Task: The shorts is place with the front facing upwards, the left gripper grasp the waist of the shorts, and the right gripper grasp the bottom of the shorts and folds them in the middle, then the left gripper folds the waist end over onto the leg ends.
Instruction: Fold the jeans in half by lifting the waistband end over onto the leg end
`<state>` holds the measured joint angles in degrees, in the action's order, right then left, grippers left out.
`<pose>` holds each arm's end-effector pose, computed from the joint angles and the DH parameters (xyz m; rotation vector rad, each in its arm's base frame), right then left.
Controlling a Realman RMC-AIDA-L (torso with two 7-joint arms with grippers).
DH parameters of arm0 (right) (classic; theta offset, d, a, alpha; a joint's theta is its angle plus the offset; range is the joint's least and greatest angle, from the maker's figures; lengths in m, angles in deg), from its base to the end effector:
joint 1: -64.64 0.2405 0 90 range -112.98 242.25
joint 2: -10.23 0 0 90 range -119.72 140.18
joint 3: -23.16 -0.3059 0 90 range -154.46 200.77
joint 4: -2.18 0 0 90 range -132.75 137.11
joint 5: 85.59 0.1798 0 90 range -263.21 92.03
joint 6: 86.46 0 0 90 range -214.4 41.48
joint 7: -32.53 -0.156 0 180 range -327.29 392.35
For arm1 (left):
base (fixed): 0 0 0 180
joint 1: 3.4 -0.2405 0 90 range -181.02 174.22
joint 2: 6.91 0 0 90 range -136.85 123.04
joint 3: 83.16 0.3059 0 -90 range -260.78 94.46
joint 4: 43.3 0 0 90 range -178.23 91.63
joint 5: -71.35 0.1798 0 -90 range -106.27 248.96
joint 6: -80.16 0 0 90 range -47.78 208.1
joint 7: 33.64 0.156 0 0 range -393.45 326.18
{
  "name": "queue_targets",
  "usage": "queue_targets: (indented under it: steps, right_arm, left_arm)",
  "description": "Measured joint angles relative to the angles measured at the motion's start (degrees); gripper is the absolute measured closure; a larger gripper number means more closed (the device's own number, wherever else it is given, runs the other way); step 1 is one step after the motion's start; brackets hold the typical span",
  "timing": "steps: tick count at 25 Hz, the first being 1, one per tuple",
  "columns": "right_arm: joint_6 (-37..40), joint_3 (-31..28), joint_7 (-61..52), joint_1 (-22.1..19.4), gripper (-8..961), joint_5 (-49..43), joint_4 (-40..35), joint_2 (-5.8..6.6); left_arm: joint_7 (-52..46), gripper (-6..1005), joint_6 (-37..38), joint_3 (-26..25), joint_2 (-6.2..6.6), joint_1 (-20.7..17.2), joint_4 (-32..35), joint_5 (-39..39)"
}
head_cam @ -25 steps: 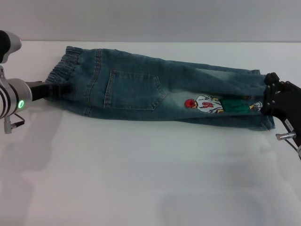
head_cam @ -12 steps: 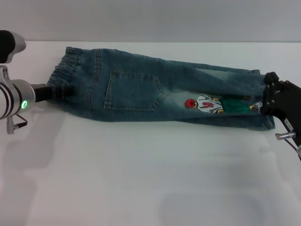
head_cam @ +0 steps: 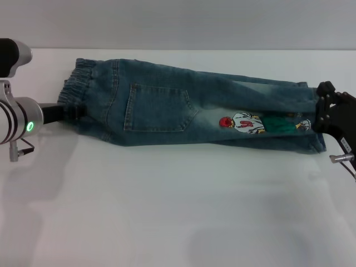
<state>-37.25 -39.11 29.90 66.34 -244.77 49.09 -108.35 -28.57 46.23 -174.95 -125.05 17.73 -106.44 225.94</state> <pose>0.3139 0.2778 -0.0416 -1.6918 0.5548 0.7488 -0.3241 0.3840 -0.0291 -1.8528 -1.1818 -0.0694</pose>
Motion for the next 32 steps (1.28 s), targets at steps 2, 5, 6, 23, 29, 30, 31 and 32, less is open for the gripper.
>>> queue_targets:
  steps: [2, 5, 6, 23, 29, 30, 31, 32]
  right_arm:
    - [0.0, -0.05, 0.0, -0.02, 954, 0.0, 0.04, 0.05]
    - [0.0, 0.0, 0.0, -0.04, 954, 0.0, 0.11, 0.1]
    - [0.0, 0.04, 0.0, -0.05, 954, 0.0, 0.11, 0.1]
    - [0.0, 0.04, 0.0, 1.64, 954, 0.04, -1.33, 0.02]
    - [-2.01, 0.94, -0.06, 6.24, 954, 0.37, -4.76, -0.35]
    - [-2.57, 1.07, -0.2, 7.03, 954, 0.39, -5.16, -0.39]
    - [-3.71, 1.22, -0.87, 8.24, 954, 0.41, -5.81, -0.42]
    - [-4.68, 1.28, -1.53, 9.27, 954, 0.44, -6.28, -0.43]
  left_arm:
    - [0.0, 297, 0.0, 0.0, 0.0, 0.0, 0.0, 0.0]
    - [-0.15, 390, -0.11, 0.31, 0.0, -0.37, -0.57, -0.02]
    - [-0.15, 422, -0.11, 0.31, 0.0, -0.37, -0.57, -0.02]
    - [-0.09, 606, -7.04, 4.02, 0.16, -9.49, -23.81, -6.96]
    - [0.1, 664, -6.34, 5.46, 0.11, -10.14, -27.79, -8.78]
    - [0.22, 676, -6.11, 5.58, 0.12, -9.97, -28.24, -9.35]
    - [0.22, 689, -6.11, 5.58, 0.12, -9.97, -28.24, -9.35]
    - [0.31, 701, -6.03, 5.72, 0.13, -9.74, -28.79, -9.83]
